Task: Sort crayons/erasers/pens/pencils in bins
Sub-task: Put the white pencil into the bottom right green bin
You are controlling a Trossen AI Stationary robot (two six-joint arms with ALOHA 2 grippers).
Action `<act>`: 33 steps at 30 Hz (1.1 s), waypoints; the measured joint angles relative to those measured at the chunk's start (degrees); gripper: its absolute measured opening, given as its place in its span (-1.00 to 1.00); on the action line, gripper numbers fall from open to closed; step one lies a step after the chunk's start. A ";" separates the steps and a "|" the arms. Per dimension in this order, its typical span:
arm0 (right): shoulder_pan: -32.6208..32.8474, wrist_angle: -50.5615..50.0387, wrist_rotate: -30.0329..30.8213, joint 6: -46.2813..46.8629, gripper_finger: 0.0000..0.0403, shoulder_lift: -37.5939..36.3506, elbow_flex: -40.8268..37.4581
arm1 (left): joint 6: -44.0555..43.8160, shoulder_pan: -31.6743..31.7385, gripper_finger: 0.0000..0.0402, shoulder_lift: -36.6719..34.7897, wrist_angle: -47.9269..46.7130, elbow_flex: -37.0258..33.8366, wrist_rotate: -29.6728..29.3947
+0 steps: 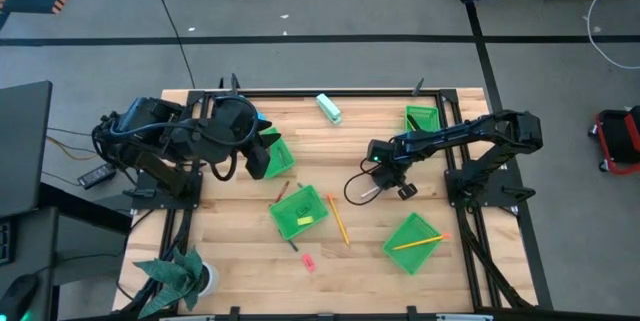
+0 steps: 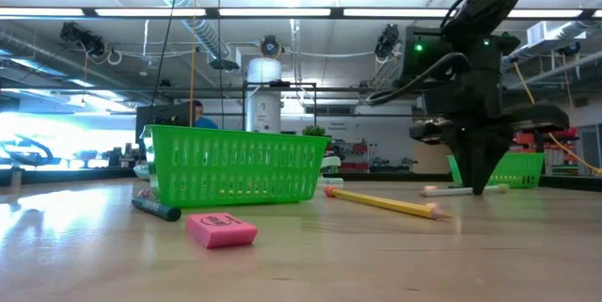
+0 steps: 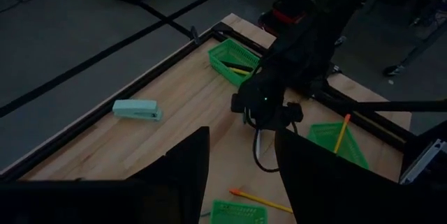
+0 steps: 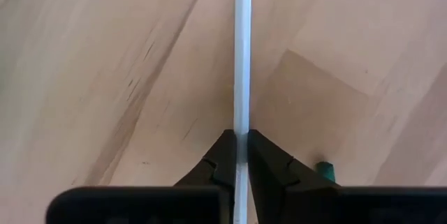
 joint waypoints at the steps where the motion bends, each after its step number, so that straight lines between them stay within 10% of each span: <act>1: 0.00 -0.67 -0.02 0.97 -0.85 0.02 0.31 | 0.58 0.00 -0.14 0.00 0.00 0.00 0.00; 21: 6.77 -44.73 -15.26 27.12 -0.86 0.07 25.49 | 6.92 0.07 -0.14 0.02 -0.02 0.00 0.00; 33: 22.90 -48.19 -26.18 47.85 -0.86 0.04 25.89 | 9.89 0.07 -0.14 0.02 -0.57 0.00 0.00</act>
